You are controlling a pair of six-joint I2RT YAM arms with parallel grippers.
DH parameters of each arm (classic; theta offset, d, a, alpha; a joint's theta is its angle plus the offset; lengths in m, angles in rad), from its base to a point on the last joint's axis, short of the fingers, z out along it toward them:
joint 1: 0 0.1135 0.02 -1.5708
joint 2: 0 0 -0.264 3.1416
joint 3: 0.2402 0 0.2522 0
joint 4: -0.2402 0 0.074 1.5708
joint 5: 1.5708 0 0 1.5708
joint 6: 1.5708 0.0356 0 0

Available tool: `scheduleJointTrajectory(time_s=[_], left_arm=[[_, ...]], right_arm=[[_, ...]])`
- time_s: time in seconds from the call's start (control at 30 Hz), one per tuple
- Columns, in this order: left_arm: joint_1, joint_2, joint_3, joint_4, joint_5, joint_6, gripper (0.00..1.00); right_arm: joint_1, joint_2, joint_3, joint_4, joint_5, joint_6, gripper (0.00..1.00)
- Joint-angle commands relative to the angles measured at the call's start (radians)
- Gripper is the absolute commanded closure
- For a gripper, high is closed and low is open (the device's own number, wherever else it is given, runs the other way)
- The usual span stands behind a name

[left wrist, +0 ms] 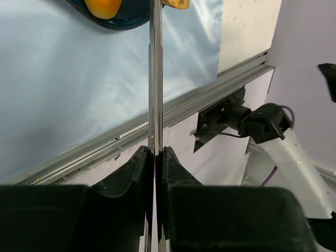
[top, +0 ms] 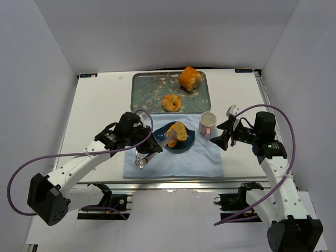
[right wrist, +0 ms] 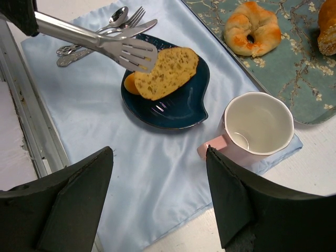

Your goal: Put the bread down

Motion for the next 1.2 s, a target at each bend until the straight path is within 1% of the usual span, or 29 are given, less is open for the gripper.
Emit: scheduleJointTrajectory(time_s=[0.0,0.07,0.13,0.23,0.37,0.47,0.7,1.0,1.03,1.1,1.13,1.17], left_arm=[[-0.022,0.015,0.014,0.007,-0.008,0.043,0.87],[-0.033,0.047,0.030,0.003,-0.024,0.054,0.81],[-0.040,0.065,0.043,0.001,-0.035,0.069,0.73],[-0.043,0.099,0.069,0.001,-0.044,0.083,0.64],[-0.045,0.139,0.106,-0.003,-0.051,0.100,0.55],[-0.046,0.145,0.122,-0.008,-0.051,0.101,0.52],[-0.048,0.127,0.158,-0.051,-0.072,0.104,0.51],[-0.048,0.093,0.244,-0.227,-0.169,0.149,0.53],[-0.048,0.090,0.269,-0.256,-0.185,0.152,0.55],[-0.043,0.084,0.303,-0.288,-0.264,0.173,0.58],[-0.039,0.085,0.335,-0.320,-0.287,0.184,0.62],[-0.030,0.085,0.349,-0.334,-0.349,0.206,0.65]], right_arm=[[-0.004,-0.004,0.048,-0.014,-0.017,-0.011,0.24],[-0.004,-0.008,0.046,-0.016,-0.014,-0.013,0.24],[-0.004,-0.013,0.045,-0.020,-0.012,-0.014,0.24],[-0.005,-0.016,0.042,-0.022,-0.008,-0.014,0.24],[-0.004,-0.020,0.035,-0.022,-0.008,-0.013,0.24],[-0.004,-0.023,0.032,-0.020,-0.006,-0.013,0.24],[-0.004,-0.031,0.023,-0.022,-0.006,-0.011,0.24],[-0.004,-0.027,0.023,-0.020,-0.012,-0.013,0.24],[-0.005,-0.027,0.023,-0.020,-0.014,-0.017,0.24],[-0.004,-0.027,0.025,-0.023,-0.018,-0.028,0.24],[-0.004,-0.025,0.028,-0.028,-0.020,-0.042,0.24],[-0.004,-0.027,0.028,-0.035,-0.020,-0.049,0.24]])
